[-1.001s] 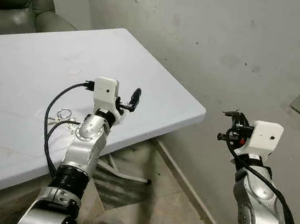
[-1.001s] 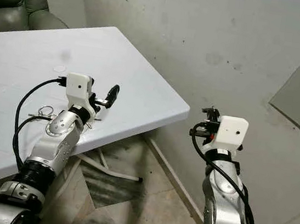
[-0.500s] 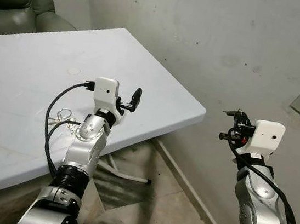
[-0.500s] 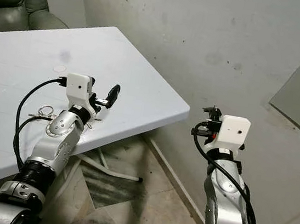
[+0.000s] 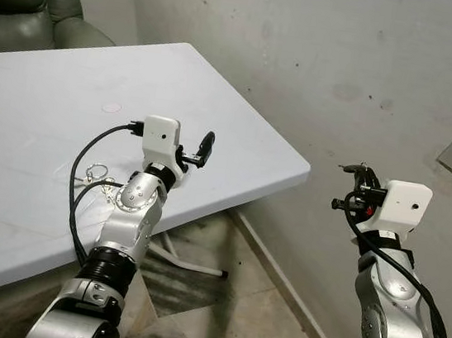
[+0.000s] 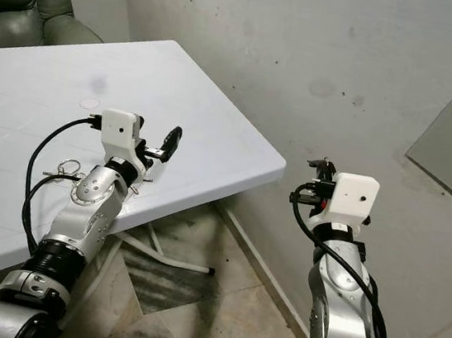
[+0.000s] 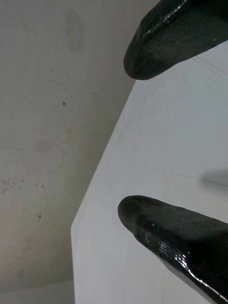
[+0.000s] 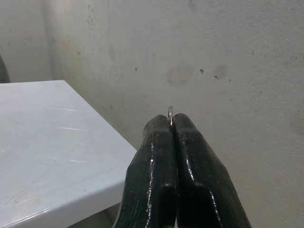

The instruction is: Hang keys on a hook

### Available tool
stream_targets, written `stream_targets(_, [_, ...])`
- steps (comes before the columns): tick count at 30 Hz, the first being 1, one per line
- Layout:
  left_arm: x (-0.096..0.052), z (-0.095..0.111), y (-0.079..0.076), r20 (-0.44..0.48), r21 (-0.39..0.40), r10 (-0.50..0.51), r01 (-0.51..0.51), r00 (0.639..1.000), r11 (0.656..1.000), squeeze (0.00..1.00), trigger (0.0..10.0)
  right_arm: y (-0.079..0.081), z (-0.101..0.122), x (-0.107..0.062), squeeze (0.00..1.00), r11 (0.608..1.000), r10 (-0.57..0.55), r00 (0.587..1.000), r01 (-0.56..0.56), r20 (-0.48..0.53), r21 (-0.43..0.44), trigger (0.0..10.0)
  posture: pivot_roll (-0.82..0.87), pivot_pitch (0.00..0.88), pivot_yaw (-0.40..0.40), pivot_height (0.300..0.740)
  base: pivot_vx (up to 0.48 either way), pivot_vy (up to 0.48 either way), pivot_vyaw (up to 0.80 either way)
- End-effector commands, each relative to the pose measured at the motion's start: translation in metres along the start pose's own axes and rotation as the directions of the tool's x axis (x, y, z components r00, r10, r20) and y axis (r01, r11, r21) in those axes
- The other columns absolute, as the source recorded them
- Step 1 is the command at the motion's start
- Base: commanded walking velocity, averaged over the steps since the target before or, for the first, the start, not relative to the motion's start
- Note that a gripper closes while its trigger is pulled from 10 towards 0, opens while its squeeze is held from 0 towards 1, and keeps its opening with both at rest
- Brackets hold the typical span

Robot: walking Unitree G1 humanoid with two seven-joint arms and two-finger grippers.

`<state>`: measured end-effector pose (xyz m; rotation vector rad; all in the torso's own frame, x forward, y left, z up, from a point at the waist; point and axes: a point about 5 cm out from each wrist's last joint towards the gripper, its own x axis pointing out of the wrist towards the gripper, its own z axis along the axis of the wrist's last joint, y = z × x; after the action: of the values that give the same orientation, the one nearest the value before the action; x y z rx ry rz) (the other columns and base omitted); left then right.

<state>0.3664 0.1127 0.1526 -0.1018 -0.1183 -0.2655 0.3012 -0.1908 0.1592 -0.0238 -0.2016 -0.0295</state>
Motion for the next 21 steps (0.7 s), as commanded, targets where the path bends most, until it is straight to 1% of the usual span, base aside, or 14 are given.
stream_targets(1, [0.0046, 0.0067, -0.0018, 0.021, 0.011, -0.007, 0.007, 1.0, 1.0, 0.0, 10.0, -0.0001, 0.004, 0.0038, 0.0, 1.0, 0.007, 1.0, -0.007, 0.02, -0.008, 10.0, -0.08, 0.0, -0.038, 0.74, 0.0, 0.0, 0.0])
stream_targets(6, [0.0068, 0.0093, -0.0013, 0.025, 0.009, -0.01, 0.01, 1.0, 1.0, 0.0, 10.0, -0.0012, 0.0048, 0.0053, 0.0, 1.0, 0.002, 1.0, -0.002, 0.022, -0.006, 10.0, -0.07, 0.0, -0.037, 0.74, 0.0, 0.0, 0.0])
stream_targets(7, [0.0074, 0.0103, -0.0006, 0.028, 0.012, -0.008, 0.008, 1.0, 1.0, 0.0, 10.0, -0.0024, 0.004, 0.0054, 0.0, 1.0, -0.005, 1.0, 0.005, 0.016, 0.007, 10.0, -0.07, 0.0, -0.035, 0.74, 0.0, 0.0, 0.0])
stream_targets(11, [0.0078, 0.0115, 0.0015, 0.029, 0.013, 0.0, 0.0, 1.0, 1.0, 0.0, 10.0, -0.0042, 0.0026, 0.0057, 0.0, 1.0, -0.019, 1.0, 0.019, 0.008, 0.015, 10.0, -0.07, 0.0, -0.031, 0.74, 0.0, 0.0, 0.0])
stream_targets(21, [0.008, 0.0116, 0.0034, 0.031, 0.011, 0.009, -0.009, 0.999, 1.0, 0.0, 10.0, -0.0027, 0.0037, 0.0051, 0.0, 1.0, -0.008, 1.0, 0.008, 0.021, 0.0, 10.0, -0.07, 0.0, -0.033, 0.74, 0.0, 0.0, 0.0])
